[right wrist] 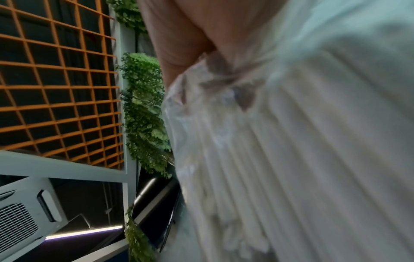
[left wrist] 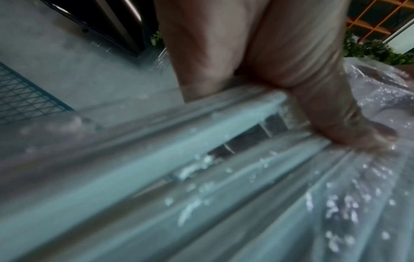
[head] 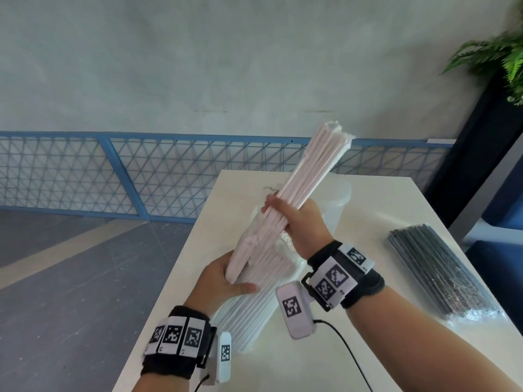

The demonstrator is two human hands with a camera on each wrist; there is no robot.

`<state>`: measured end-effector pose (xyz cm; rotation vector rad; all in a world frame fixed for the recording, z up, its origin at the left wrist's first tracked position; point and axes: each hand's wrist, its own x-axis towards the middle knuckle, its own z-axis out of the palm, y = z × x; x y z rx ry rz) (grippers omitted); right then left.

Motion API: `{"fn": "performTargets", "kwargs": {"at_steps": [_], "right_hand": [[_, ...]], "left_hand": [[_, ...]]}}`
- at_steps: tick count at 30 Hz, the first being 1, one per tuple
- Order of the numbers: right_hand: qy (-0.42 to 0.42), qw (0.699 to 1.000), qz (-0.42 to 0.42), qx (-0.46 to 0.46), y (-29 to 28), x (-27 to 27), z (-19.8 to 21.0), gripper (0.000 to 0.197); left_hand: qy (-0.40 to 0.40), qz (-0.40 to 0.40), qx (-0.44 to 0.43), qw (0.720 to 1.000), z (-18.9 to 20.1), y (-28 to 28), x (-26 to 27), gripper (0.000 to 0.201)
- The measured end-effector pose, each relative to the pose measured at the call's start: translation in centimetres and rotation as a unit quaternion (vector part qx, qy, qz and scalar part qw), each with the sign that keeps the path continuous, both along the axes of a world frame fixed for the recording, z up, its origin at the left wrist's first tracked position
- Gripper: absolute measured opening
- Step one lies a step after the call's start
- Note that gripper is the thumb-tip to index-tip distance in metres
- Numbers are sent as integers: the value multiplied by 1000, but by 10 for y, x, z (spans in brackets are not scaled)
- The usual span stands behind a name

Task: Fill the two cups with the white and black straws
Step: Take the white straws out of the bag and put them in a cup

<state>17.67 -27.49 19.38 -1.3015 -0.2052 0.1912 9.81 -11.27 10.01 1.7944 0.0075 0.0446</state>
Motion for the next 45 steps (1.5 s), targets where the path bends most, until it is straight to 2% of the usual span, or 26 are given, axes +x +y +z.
{"fn": "performTargets", "kwargs": {"at_steps": [5, 9, 12, 14, 16, 20, 23, 27, 28, 32, 36, 40, 43, 45], "right_hand": [[3, 991, -114, 67, -6, 27, 31, 13], [-6, 989, -135, 55, -6, 43, 33, 7], [-14, 985, -163, 59, -10, 54, 34, 10], [-32, 981, -178, 70, -12, 59, 35, 11], [-52, 975, -205, 65, -14, 63, 35, 15], [-69, 948, -298, 84, -20, 72, 35, 32], [-75, 939, -329, 67, -25, 76, 33, 27], [-107, 943, -311, -45, -17, 71, 13, 9], [-111, 946, -295, -82, -14, 69, 4, 10], [-95, 952, -225, -187, -2, 64, -32, 36], [-84, 947, -201, -234, 0, 58, -54, 31], [-62, 947, -196, -245, -5, 57, -62, 32], [-70, 933, -184, -301, -11, 57, -63, 43], [-85, 916, -186, -345, -16, 58, -64, 57]], "left_hand": [[-7, 28, 18, 999, -4, 25, -9, 48], [-16, 90, -20, 996, -7, 44, -11, 51], [-16, 114, -46, 992, -10, 55, -8, 55], [-18, 124, -54, 991, -11, 57, -6, 50], [-19, 132, -56, 990, -11, 56, -3, 44], [-20, 160, -75, 984, -18, 52, 2, 59], [-16, 190, -96, 977, -24, 54, 4, 41], [-18, 187, -92, 978, -23, 51, 7, 37], [-18, 178, -94, 979, -24, 48, 8, 37], [-22, 147, -129, 980, -24, 39, 9, 41], [-24, 135, -138, 981, -26, 35, 11, 55], [-27, 133, -132, 982, -28, 33, 12, 39], [-23, 130, -138, 982, -29, 32, 12, 37], [-22, 119, -150, 981, -29, 32, 12, 49]]}}
